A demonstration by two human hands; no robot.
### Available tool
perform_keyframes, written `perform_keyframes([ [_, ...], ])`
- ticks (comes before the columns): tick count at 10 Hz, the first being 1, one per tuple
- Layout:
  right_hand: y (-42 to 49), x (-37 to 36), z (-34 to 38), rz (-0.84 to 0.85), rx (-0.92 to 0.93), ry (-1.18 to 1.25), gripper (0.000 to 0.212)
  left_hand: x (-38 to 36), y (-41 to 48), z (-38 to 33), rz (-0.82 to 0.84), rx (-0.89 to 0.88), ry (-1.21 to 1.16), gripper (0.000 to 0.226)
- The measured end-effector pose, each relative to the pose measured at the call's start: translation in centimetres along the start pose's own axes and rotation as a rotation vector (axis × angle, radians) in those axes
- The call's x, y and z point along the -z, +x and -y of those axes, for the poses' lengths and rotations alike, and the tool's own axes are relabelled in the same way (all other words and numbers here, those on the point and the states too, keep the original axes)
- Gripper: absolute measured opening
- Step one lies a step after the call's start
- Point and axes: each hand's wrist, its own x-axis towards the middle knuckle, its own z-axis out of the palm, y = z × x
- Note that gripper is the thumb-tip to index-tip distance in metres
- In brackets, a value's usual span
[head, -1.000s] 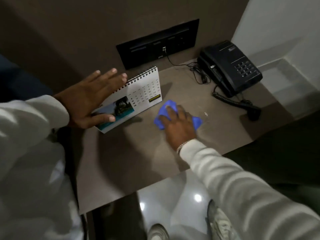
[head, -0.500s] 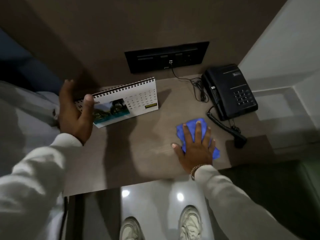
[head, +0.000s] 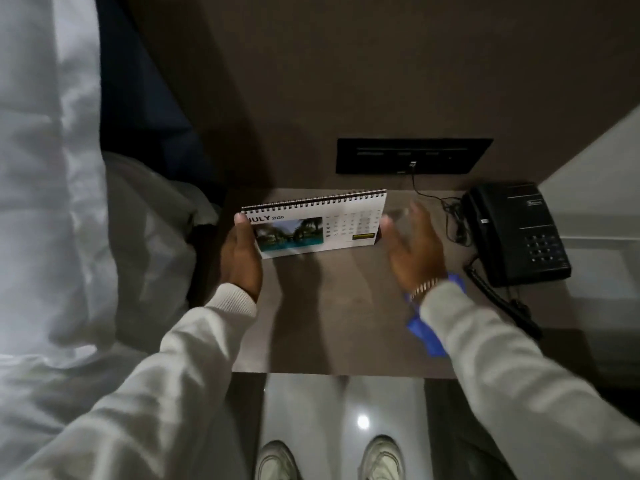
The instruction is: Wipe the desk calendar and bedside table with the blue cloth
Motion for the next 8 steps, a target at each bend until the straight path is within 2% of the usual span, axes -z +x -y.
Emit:
perform_keyframes([
  [1,3.5,-1.7,3.0,0.105,-0.099,0.211,0.056,-0.4,0.5,-0.4,0.009,0.023,-0.041,0.055],
  [3,6.4,-1.8,3.5,0.146,-0.21,0.426,0.041,-1.3,4.1,-2.2,0.103,0.094,-0.219,0.064],
  [5,8.3,-2.1,3.7,0.161,-0.209,0.548,0.031,-2.1,7.1,-4.5,0.142,0.081,-0.245,0.061],
  [6,8.5,-2.0,3.8,0.188,-0.206,0.539,0.033,-2.3,7.5,-5.2,0.148,0.08,-0.238,0.064],
  [7,8.2,-1.4,5.0,0.216,-0.236,0.53,0.053,-2.0,7.4,-5.7,0.143,0.096,-0.175,0.063],
  [8,7.7,-0.4,6.5,0.15,-0.217,0.465,0.061,-1.6,7.5,-6.6,0.072,0.07,-0.131,0.045],
])
